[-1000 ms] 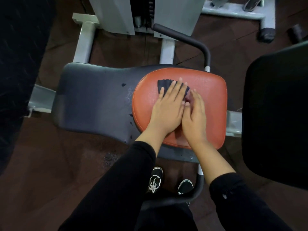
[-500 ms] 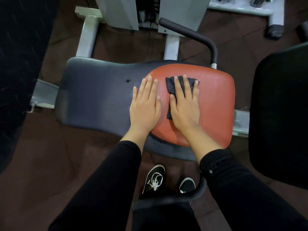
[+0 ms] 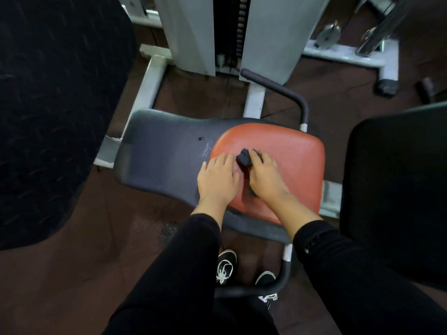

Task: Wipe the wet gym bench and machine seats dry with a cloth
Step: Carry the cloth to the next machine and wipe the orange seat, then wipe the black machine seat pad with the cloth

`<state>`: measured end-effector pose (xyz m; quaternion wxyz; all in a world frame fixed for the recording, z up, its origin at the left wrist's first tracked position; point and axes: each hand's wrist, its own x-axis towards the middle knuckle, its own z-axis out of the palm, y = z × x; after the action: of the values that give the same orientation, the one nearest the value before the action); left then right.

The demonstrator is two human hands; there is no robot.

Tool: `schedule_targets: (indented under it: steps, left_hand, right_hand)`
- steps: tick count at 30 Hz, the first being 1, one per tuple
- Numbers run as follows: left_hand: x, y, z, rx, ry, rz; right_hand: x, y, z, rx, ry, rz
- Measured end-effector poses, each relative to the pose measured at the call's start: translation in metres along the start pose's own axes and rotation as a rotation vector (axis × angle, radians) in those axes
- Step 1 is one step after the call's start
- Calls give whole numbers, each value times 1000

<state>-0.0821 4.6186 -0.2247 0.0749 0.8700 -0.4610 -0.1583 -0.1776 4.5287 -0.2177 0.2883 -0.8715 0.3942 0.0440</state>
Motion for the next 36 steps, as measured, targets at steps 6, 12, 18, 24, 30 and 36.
schedule_targets:
  steps: [6,12,18,24,30,36]
  left_hand:
    - [-61,22,-59,96,-64,-106]
    - [-131,42,-112,76,-72,-184]
    - [-205,51,-155,39,19,-272]
    - [-275,47,-193,34,12,-395]
    - [-336,14,-221,11,57,-474]
    - [-400,-54,-245,3,104,-530]
  right_hand:
    - [-59,-24,-41,97,-51,-14]
    - [-123,-57,-81,169,-55,-32]
    - [-182,-92,-104,189,-84,-67]
    - [-240,-133,-103,71,-133,-198]
    - [-283,-195,-82,-48,-180,-332]
    - [-321,-272,-38,-122,-218,-425]
